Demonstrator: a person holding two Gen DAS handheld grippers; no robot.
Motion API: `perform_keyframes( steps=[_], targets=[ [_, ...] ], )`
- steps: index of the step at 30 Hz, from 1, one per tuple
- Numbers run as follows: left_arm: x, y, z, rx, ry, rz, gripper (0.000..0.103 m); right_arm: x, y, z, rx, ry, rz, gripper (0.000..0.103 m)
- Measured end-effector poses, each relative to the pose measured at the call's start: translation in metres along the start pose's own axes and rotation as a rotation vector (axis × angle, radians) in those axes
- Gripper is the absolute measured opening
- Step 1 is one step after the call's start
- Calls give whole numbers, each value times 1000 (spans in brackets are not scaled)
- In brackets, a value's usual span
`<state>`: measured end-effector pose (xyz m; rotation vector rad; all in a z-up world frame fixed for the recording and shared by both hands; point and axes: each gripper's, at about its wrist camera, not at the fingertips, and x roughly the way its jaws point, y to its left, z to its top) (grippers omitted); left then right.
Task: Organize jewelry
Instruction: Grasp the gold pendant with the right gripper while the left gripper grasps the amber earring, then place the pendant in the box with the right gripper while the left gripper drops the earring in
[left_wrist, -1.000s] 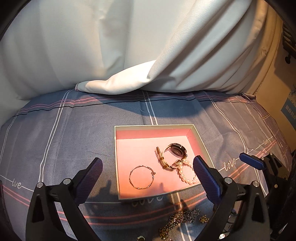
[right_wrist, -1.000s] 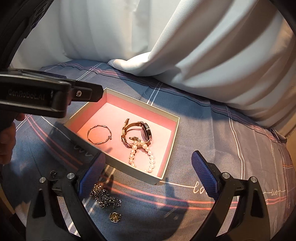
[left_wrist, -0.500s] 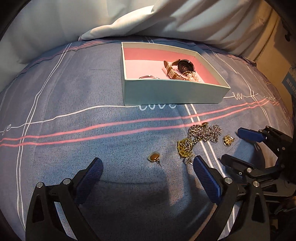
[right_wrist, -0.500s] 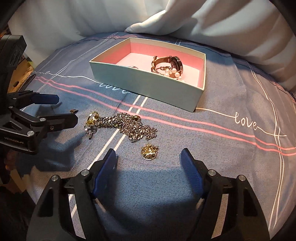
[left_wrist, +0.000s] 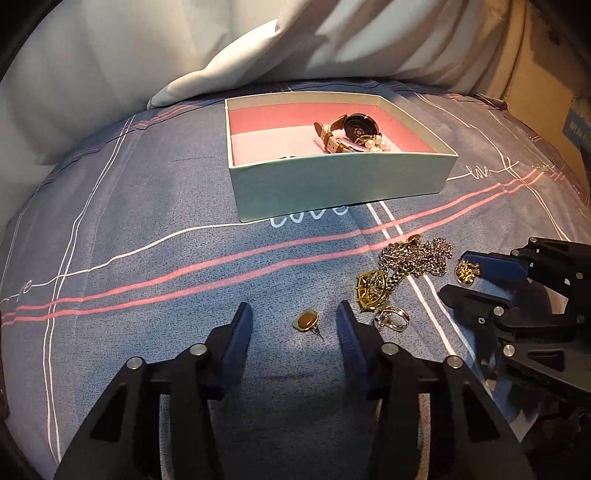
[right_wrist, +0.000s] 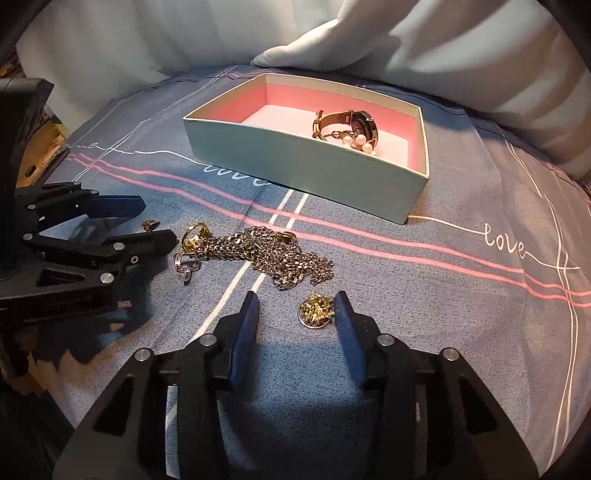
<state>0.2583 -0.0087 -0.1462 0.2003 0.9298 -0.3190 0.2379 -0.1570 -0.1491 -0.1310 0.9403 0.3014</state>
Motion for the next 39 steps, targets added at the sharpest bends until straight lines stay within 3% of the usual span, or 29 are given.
perform_keyframes(
  steps=[1, 2, 21, 29, 39],
  targets=[
    [-2, 0, 1, -5, -5, -23, 20, 0, 3, 0, -8, 2, 0, 20],
    [-3, 1, 1, -16, -9, -43, 13, -1, 4, 0, -15, 2, -7, 20],
    [-21, 13, 16, -98, -38, -99, 13, -31, -6, 2, 38, -58, -1, 20],
    [-43, 28, 53, -120, -120, -102, 13, -45, -14, 25, 36, -114, -10, 20],
    [-34, 12, 93, -103, -133, -120, 13, -42, -14, 71, -24, -151, -25, 20]
  ],
)
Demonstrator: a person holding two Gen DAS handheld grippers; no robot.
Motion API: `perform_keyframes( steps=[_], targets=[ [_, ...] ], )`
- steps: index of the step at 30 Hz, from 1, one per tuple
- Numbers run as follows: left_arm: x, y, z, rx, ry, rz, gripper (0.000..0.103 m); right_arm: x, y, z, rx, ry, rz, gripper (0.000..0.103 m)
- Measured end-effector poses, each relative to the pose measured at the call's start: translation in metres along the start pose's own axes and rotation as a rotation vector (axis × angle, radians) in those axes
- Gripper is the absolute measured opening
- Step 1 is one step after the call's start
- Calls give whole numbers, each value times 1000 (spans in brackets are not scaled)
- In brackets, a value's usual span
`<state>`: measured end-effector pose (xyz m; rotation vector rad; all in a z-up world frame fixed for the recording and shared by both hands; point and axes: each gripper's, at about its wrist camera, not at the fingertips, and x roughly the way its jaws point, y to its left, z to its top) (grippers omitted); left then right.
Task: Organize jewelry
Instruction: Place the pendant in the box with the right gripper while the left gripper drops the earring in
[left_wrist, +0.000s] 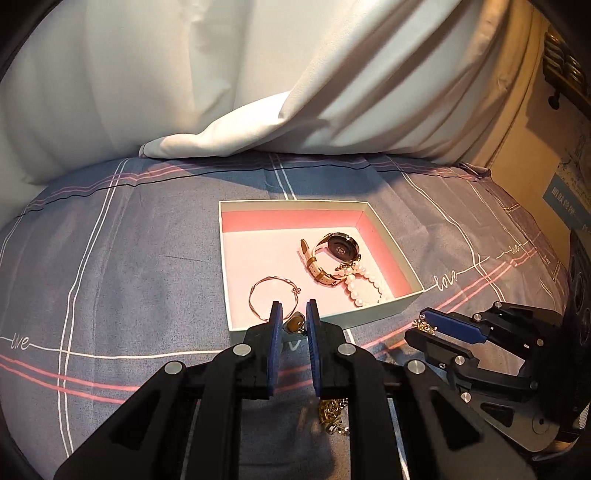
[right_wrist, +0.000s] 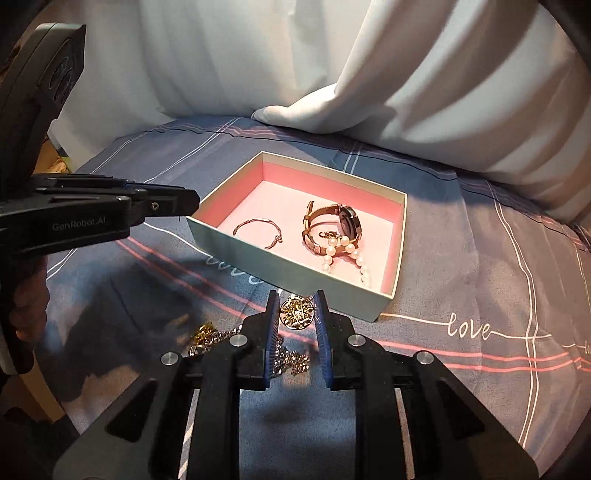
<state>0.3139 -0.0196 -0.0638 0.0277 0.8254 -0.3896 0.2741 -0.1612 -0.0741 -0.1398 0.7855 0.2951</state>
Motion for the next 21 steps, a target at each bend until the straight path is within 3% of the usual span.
perform_keyframes(
  steps=[7, 12, 21],
  targets=[
    [3, -11, 46, 3, -37, 3, 13, -8, -7, 54, -22, -63, -33, 20],
    [5, -11, 72, -22, -42, -2, 13, -3, -9, 80, -31, -54, -45, 20],
    [26, -5, 77, -53, 5, 23, 13, 23, -10, 79, -39, -1, -43, 20]
  ],
)
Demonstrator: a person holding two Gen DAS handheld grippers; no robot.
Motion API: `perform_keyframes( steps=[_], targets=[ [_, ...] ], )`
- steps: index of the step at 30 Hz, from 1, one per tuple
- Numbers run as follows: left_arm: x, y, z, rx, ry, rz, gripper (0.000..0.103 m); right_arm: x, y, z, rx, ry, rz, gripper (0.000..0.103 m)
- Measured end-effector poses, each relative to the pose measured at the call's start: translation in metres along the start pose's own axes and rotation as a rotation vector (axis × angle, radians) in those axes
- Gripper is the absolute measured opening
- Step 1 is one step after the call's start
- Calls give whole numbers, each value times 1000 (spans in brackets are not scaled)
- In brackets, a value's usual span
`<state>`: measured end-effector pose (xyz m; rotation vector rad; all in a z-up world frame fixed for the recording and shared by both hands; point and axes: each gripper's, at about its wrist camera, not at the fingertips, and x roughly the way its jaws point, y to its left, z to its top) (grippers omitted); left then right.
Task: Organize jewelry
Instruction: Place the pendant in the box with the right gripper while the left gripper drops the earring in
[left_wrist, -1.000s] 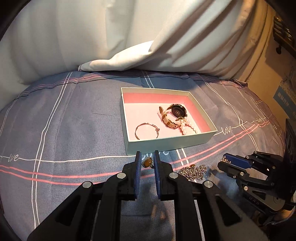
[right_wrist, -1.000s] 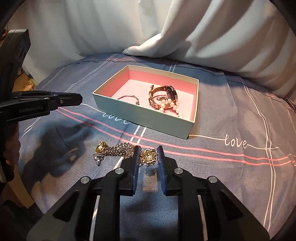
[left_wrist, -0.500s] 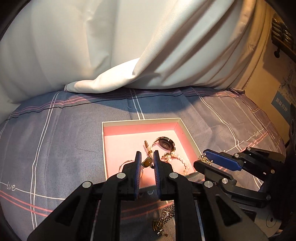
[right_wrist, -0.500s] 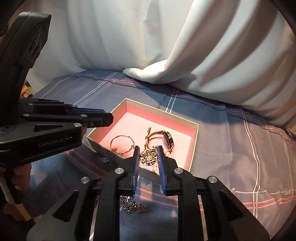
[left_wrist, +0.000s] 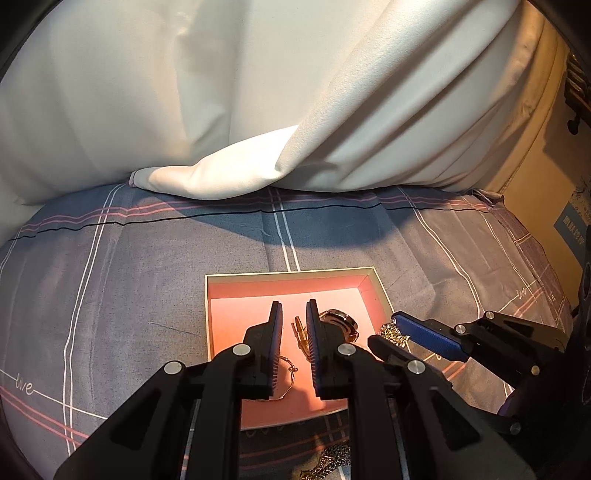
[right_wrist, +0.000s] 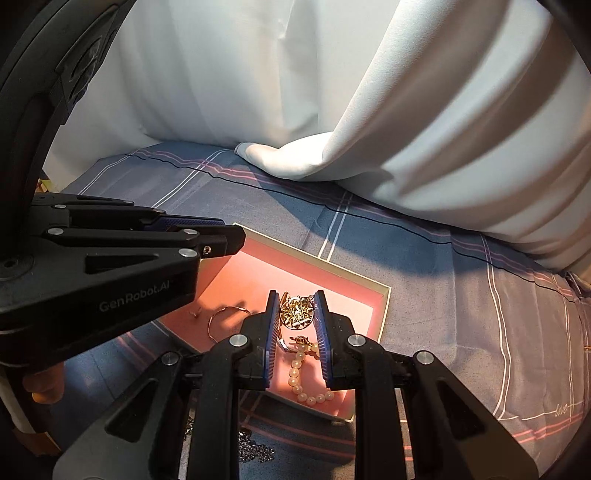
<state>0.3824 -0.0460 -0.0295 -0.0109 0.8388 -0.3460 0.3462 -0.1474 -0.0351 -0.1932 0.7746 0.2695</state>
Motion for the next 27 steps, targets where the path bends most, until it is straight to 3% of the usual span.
perform_keyframes(
  steps=[17, 18, 19, 20, 21, 27],
  targets=[
    [15, 1, -4, -3, 34, 0, 13, 16, 5, -5, -4, 41, 1, 20],
    [16, 1, -4, -8, 34, 12, 14, 18, 4, -6, -1, 50, 1, 24],
    [17, 4, -4, -22, 35, 40, 37, 20, 5, -8, -1, 62, -9, 58],
    [17, 7, -4, -46, 36, 84, 91, 20, 5, -10, -3, 60, -42, 84],
    [15, 12, -3, -77, 14, 129, 94, 16, 6, -13, -16, 32, -69, 97],
    [2, 28, -5, -103, -37, 125, 97, 8, -2, -32, 19, 50, -82, 97]
  ],
)
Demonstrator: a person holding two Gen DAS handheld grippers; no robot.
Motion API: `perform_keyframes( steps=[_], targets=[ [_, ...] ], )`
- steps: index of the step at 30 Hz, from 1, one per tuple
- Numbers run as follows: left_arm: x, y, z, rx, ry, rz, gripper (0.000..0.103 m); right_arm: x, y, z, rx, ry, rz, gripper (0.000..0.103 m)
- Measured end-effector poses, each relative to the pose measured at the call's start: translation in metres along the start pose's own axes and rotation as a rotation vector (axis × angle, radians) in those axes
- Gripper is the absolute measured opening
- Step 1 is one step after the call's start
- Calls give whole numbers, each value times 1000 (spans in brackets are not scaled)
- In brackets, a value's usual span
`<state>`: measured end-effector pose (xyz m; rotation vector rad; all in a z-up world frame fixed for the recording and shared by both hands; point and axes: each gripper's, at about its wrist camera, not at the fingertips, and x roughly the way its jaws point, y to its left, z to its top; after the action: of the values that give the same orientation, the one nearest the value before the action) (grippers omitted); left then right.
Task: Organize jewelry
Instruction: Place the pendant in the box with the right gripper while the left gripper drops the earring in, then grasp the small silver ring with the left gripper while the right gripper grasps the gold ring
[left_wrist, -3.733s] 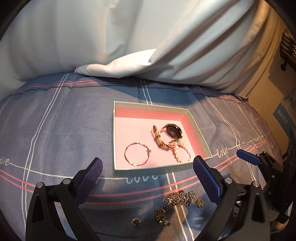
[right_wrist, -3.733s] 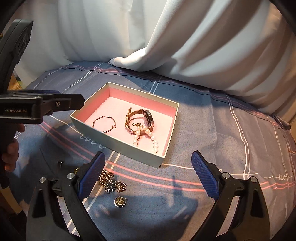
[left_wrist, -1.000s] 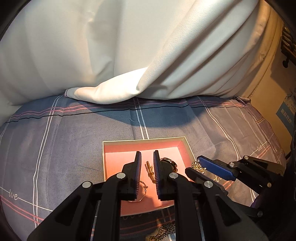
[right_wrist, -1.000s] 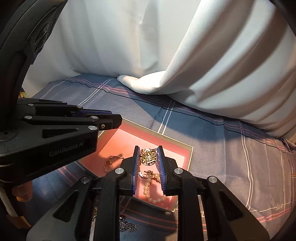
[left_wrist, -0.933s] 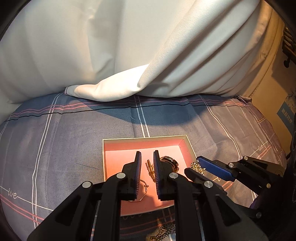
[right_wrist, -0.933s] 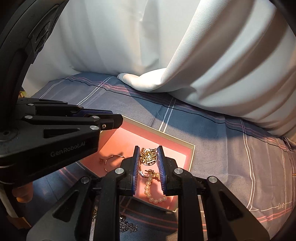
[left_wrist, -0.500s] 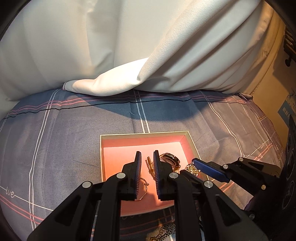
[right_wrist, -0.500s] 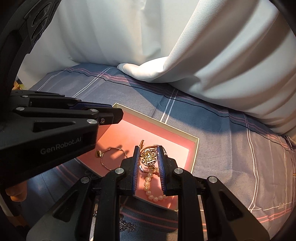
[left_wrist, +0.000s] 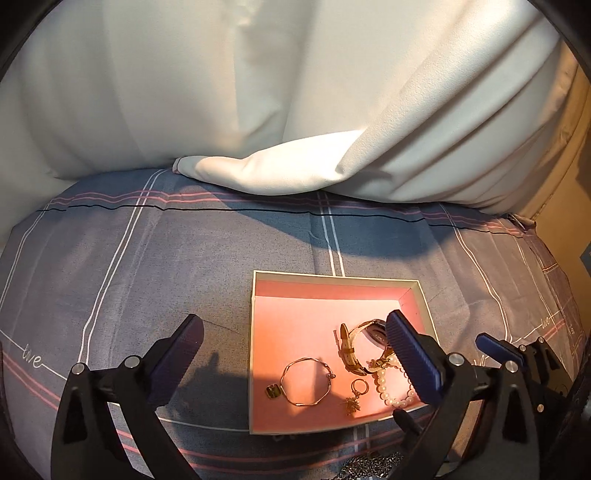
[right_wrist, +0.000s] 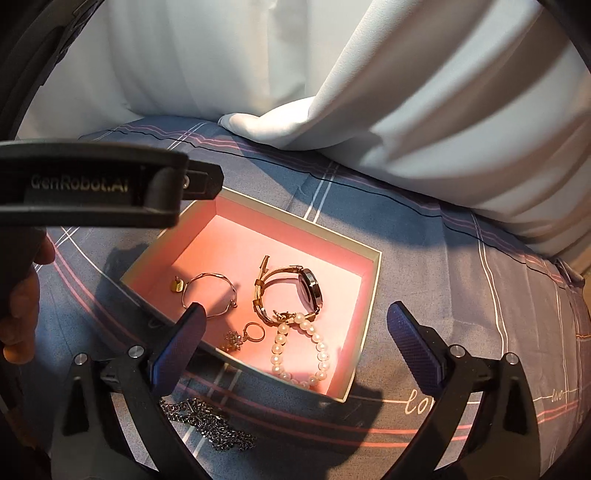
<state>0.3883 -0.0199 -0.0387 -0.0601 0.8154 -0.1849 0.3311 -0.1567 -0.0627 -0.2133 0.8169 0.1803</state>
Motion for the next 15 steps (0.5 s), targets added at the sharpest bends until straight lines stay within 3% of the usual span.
perform_keyframes(
  steps=[6, 13, 15],
  targets=[
    [-16, 8, -38, 36, 11, -17, 97, -15, -11, -36, 60, 14, 14, 97],
    [-15, 4, -116, 101, 130, -26, 97, -20, -8, -89, 112, 80, 53, 96],
    [-15, 2, -134, 112, 159, -39, 97, -18, -3, -103, 117, 103, 50, 89]
  ],
)
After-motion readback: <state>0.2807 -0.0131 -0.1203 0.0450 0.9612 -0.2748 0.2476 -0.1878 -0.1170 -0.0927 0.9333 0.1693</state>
